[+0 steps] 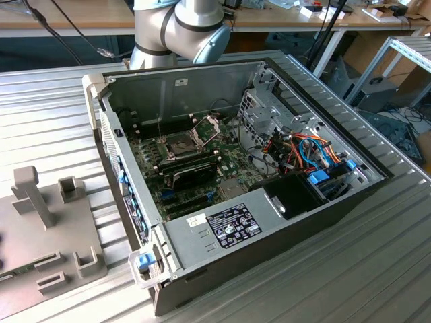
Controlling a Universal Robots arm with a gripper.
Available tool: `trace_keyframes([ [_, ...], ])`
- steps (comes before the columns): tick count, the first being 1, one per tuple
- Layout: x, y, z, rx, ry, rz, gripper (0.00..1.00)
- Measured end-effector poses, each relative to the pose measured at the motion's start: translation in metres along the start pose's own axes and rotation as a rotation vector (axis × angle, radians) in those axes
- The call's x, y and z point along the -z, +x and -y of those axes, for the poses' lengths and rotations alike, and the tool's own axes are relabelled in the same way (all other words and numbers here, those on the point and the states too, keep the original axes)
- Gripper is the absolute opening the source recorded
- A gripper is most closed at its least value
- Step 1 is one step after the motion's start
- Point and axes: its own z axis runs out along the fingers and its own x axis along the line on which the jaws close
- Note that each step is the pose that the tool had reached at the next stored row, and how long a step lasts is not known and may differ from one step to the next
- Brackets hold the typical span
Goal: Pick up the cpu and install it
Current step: 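Reach for the cpu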
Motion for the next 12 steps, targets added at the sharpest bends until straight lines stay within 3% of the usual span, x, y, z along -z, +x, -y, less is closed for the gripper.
trace_keyframes([
  [7, -0.0124, 0.0074, 0.0011, 0.000, 0.0004, -0.0046, 0.11],
  [12, -0.0149, 0.0093, 0.0014, 0.000, 0.0005, -0.0060, 0.11],
])
